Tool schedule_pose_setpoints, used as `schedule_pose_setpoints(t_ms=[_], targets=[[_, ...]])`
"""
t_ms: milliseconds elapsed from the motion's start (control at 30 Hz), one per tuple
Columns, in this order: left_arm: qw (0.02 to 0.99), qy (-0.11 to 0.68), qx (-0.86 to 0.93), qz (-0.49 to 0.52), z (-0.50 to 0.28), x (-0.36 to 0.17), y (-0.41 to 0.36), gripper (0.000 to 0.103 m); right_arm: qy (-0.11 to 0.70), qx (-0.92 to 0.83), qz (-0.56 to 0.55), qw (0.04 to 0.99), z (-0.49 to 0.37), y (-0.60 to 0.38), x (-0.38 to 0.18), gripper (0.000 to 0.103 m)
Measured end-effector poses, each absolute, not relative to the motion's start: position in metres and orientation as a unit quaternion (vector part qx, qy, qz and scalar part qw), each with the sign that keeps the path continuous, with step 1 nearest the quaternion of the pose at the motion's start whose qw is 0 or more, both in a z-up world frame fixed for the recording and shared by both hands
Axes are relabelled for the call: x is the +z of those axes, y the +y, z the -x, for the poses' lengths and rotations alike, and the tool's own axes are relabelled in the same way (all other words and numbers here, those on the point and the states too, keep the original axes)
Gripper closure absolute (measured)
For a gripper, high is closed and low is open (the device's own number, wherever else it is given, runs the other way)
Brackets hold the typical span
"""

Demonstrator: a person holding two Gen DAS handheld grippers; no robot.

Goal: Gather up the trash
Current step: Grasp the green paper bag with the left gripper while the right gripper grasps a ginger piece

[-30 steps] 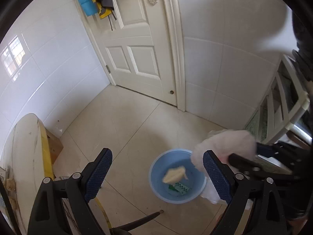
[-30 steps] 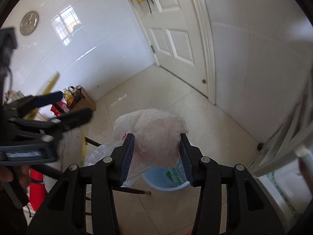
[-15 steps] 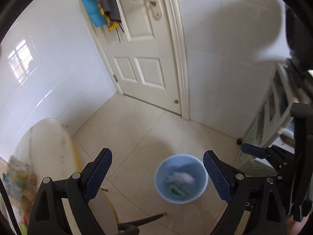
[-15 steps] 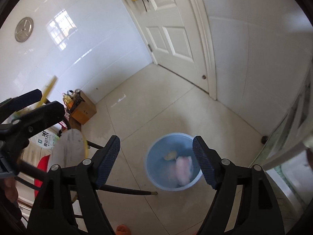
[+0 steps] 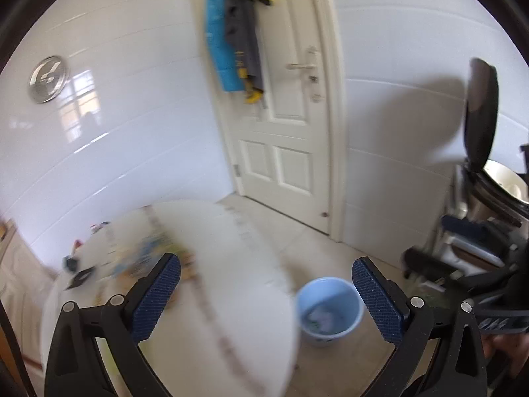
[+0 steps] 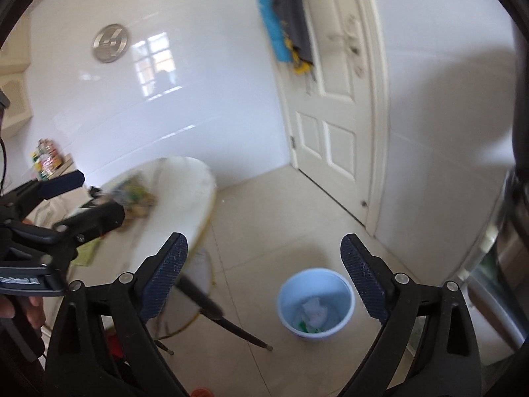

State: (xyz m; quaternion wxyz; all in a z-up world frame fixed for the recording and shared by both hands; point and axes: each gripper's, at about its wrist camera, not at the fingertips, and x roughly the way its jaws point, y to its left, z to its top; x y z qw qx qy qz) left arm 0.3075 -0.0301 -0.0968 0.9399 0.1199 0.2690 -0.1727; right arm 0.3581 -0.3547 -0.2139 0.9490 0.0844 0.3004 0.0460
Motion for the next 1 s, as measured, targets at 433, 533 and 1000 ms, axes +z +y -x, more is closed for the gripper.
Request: schedule_pose_setpoints(t_ms=[433, 533, 1000], targets=[[0.927, 0.368, -0.041, -0.059, -0.322, -0.166, 0.125, 0.001, 0.34, 0.142, -0.018, 0.929, -0.391, -0.203, -0.217, 0.007], [0.919, 0.389, -0.032, -0.059, -0.335, -0.182, 0.128, 0.001, 0.361, 0.155, -0.006, 0.92, -0.405, -0.185, -0.231, 0.007], [0.9, 0.43, -0.06, -0.03, -0.419, -0.202, 0.139, 0.018, 0.407, 0.174, 0.026, 0.896, -0.467, -0.146, -0.269, 0.007]])
